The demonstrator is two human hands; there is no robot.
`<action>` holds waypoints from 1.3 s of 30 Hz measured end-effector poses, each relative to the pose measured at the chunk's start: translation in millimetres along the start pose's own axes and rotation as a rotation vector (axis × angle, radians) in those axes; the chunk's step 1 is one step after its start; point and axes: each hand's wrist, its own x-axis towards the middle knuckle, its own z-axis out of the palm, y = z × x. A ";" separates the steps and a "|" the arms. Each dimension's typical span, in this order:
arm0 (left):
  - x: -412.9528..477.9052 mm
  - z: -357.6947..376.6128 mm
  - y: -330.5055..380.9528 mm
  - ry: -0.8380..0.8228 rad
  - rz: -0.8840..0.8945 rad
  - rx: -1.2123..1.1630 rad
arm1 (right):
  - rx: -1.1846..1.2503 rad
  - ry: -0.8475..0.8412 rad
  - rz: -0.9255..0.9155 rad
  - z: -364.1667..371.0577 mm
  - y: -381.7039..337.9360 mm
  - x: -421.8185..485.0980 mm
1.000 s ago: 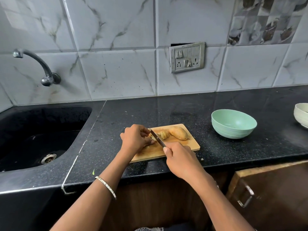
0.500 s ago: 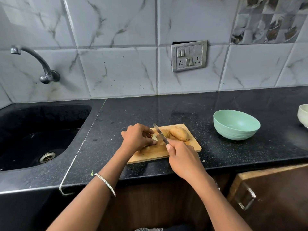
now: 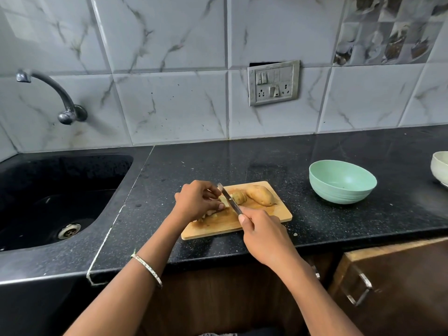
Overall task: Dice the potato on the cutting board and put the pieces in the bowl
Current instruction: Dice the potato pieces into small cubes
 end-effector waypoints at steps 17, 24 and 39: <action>-5.3 5.9 13.2 0.097 -0.026 0.114 | 0.007 0.007 0.033 -2.3 0.3 -0.9; -7.1 6.0 16.2 0.089 -0.008 0.125 | 0.009 0.014 0.019 -1.3 1.6 -1.3; -8.8 -0.6 15.3 0.065 -0.039 0.074 | -0.030 0.000 0.014 12.3 -0.2 1.9</action>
